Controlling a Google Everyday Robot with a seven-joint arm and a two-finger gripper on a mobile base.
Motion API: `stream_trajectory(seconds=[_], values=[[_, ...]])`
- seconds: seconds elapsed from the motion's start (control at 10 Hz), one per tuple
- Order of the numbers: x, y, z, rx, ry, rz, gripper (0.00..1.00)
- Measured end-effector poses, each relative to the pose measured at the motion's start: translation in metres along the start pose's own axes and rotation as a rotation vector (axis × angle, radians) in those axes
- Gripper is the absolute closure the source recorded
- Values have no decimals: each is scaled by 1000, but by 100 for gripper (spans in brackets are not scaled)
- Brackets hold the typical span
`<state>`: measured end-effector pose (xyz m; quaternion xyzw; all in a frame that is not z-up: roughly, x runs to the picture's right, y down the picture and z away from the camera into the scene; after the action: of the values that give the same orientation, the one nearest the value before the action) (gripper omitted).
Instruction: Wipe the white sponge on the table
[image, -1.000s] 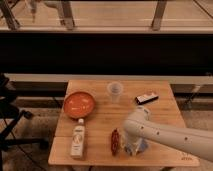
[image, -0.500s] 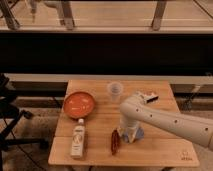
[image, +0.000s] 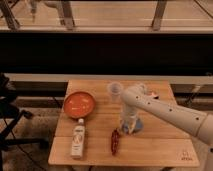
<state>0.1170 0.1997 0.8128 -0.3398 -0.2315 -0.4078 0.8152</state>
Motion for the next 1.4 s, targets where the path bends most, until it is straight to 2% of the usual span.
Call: stream_trajectory(seconds=[0.2,0.4,0.6,1.0,1.1,1.4], values=[[19,-7,-6,16,-30,17,100],[52,-8,-14,45,-79,49,100],[74,-6,-16,65,-118,70,100],[113,25,-14,104,-172,124,100],[125,39,-15,121,-182,145,100],[147,72,-23,163,-187,196,100]])
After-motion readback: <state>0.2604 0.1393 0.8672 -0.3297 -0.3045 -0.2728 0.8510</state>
